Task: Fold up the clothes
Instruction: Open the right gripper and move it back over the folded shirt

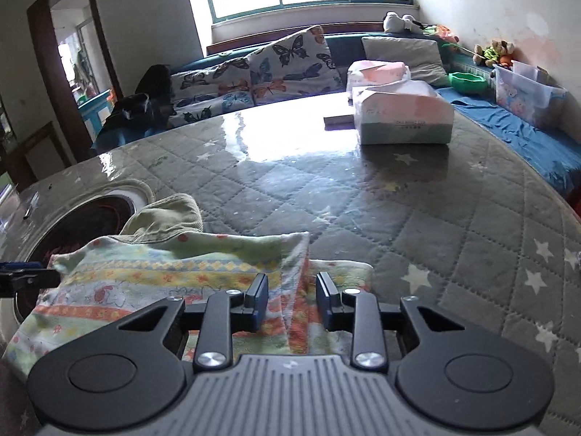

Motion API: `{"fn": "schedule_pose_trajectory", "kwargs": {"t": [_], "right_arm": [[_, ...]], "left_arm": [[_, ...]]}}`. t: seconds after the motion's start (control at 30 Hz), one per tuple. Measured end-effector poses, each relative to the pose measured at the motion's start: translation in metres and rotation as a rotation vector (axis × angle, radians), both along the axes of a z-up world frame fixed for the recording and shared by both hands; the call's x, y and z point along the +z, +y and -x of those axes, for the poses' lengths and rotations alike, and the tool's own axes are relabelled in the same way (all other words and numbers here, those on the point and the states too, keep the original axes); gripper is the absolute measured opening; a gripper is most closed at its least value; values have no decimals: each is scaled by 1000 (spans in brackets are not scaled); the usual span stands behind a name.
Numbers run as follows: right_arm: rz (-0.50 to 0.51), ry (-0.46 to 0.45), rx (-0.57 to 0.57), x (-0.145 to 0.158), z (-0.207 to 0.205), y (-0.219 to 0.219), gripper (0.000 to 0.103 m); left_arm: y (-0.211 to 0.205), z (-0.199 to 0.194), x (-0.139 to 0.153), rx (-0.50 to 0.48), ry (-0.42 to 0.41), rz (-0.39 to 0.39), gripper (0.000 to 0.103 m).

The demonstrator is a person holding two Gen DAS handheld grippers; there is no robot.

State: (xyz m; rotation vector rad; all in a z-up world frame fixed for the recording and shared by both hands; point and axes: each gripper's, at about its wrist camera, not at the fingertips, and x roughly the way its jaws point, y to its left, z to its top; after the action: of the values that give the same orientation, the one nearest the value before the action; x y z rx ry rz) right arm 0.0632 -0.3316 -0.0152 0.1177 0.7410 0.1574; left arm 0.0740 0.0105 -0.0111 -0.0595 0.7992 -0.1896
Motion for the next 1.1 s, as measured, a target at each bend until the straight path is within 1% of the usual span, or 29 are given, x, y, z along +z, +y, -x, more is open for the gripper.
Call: {"fn": "schedule_pose_trajectory", "kwargs": {"t": [0.03, 0.07, 0.17, 0.27, 0.4, 0.47, 0.53, 0.63, 0.77, 0.93, 1.03, 1.1], "right_arm": [[-1, -4, 5, 1, 1, 1, 7], [-2, -7, 10, 2, 1, 2, 6], [-1, -57, 2, 15, 10, 0, 5], [8, -95, -10, 26, 19, -3, 5], [24, -62, -44, 15, 16, -5, 5], [11, -29, -63, 5, 11, -9, 5], [5, -8, -66, -1, 7, -11, 7], [40, -28, -64, 7, 8, -8, 10], [33, -60, -20, 19, 6, 0, 12], [9, -46, 68, 18, -9, 20, 26], [5, -16, 88, 9, -20, 28, 31], [11, 1, 98, 4, -24, 30, 37]], "left_arm": [[-1, -2, -1, -1, 2, -2, 73], [-2, -3, -3, -1, 5, -4, 73], [-6, -4, -3, -6, 0, -13, 72], [-9, -3, 1, -23, -23, -21, 71], [-16, -6, -2, -39, -38, -52, 71], [-19, -9, -6, -34, -33, -63, 71], [-18, -11, -8, -28, -24, -69, 71], [-16, -10, -6, -23, -27, -73, 71], [-19, -6, 5, -30, -61, -60, 71], [-35, -7, 11, -87, -77, -36, 71], [-46, -11, 7, -118, -70, -26, 68], [-52, -15, 3, -133, -61, -22, 66]]}}
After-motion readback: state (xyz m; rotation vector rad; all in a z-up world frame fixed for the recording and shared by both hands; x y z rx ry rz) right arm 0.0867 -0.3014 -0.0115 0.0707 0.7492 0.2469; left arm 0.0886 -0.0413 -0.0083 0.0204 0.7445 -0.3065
